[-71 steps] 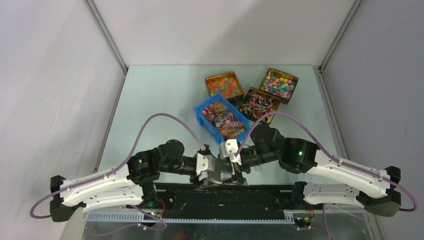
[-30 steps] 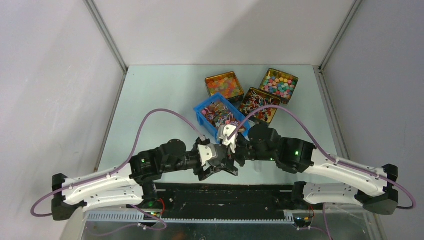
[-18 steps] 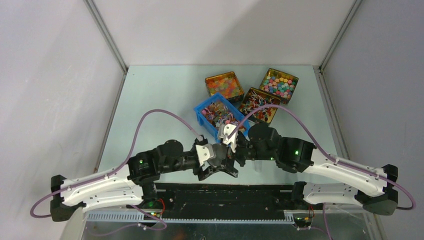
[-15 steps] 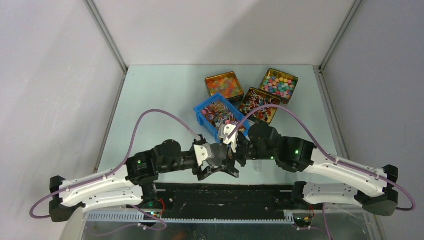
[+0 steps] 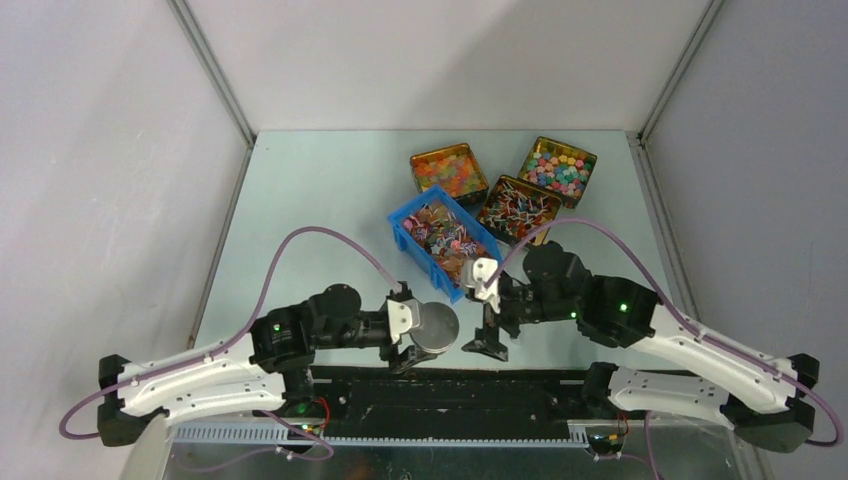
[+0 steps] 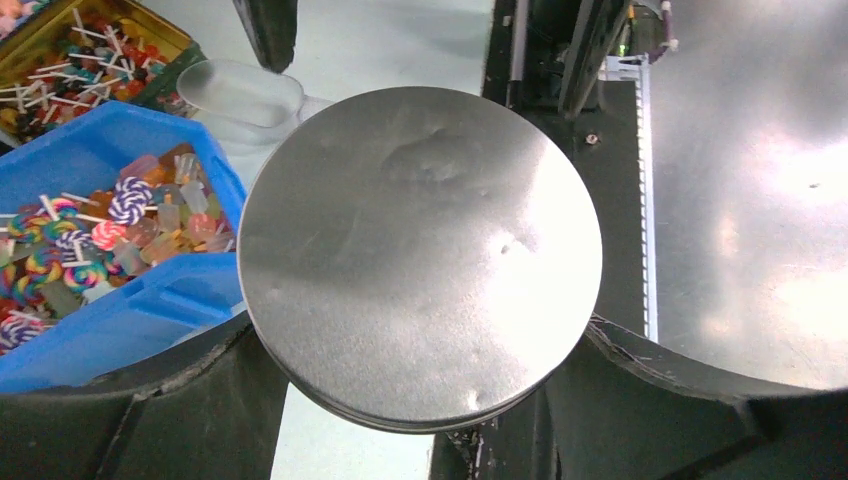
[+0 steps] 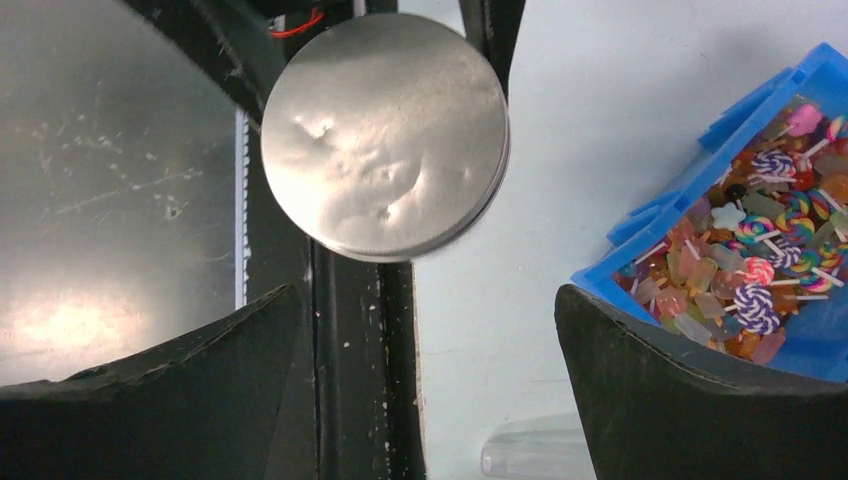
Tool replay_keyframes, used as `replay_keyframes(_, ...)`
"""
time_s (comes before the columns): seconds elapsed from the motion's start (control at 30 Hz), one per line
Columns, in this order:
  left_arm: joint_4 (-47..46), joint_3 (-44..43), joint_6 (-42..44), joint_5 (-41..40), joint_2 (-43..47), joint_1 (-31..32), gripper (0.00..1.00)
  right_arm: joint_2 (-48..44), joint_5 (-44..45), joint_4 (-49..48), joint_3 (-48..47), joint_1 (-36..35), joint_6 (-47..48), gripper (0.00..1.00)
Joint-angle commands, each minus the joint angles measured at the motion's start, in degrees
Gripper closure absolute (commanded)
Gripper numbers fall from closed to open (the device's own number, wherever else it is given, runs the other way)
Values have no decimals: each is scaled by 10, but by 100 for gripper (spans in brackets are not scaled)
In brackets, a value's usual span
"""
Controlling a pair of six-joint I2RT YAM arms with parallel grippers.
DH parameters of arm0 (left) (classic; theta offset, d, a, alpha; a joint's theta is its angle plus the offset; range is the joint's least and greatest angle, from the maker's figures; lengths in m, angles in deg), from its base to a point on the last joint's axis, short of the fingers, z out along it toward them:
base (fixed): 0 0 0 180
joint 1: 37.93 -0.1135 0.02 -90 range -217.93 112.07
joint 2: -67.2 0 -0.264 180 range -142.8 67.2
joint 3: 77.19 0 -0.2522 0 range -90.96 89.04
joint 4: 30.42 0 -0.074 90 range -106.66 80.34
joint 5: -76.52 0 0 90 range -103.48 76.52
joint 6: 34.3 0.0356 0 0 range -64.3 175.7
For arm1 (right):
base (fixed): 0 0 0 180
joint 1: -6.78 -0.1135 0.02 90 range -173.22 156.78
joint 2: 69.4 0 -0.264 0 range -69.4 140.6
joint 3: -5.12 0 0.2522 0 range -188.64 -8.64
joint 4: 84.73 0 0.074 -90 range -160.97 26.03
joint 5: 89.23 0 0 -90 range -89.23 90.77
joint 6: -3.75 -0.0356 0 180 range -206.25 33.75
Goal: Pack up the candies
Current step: Screw the bottle lid onto the packing bottle.
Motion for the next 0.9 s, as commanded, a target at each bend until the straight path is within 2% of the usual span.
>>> replay_keyframes(0.0,-14,-3,11,53,9,2,50,-47,-88,31,12,25,55,0)
replay_keyframes(0.17,-21,-9,17,107,-4,2,49,-66,-176,33,14,59,106,0)
replay_keyframes(0.37,-21,-32,27,150,-38,7,50,-51,-234,-14,8,61,111,0)
replay_keyframes(0.7,-40,-52,33,156,-69,16,50,8,-246,-40,-15,18,108,0)
replay_keyframes(0.87,-30,-62,37,155,-73,18,50,22,-210,-37,-15,3,114,2)
